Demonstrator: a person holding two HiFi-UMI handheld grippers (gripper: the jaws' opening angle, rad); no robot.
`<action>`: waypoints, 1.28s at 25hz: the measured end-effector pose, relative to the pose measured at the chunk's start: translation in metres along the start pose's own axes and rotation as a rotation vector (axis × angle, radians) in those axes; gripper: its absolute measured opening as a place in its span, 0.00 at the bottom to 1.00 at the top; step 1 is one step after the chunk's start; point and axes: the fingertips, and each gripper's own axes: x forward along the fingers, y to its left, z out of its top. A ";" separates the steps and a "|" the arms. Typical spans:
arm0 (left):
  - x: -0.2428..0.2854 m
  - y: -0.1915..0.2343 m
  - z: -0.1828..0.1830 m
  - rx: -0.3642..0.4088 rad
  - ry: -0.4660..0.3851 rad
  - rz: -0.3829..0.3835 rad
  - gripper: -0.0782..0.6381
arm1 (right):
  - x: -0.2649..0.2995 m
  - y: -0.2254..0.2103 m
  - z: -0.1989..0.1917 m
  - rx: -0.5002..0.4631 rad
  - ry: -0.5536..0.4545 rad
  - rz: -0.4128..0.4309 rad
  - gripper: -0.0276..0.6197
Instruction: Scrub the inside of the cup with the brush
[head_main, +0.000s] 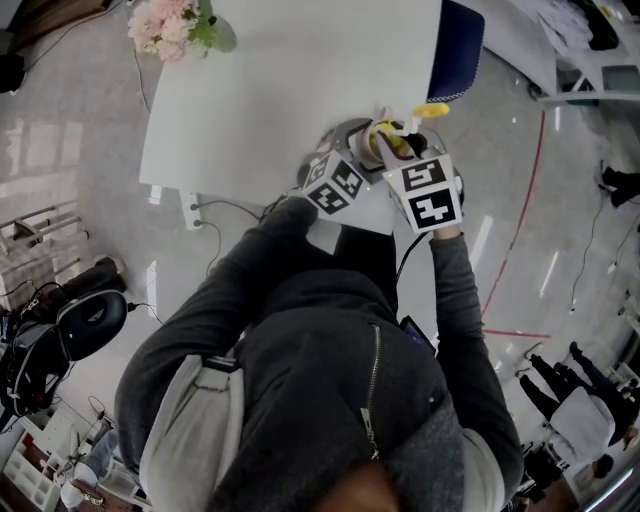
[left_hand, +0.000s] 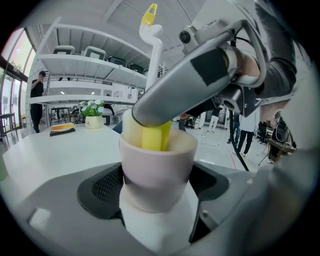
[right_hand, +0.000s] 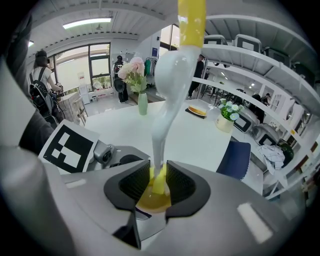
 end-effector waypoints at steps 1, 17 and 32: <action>0.000 0.000 0.000 0.000 0.000 0.000 0.69 | 0.000 -0.001 0.000 0.000 0.000 -0.001 0.21; 0.000 -0.002 0.002 0.003 0.003 0.000 0.69 | -0.009 -0.007 -0.011 0.001 0.019 -0.016 0.21; -0.001 -0.003 0.003 0.006 0.007 -0.002 0.69 | -0.013 -0.006 -0.022 0.009 0.049 -0.028 0.20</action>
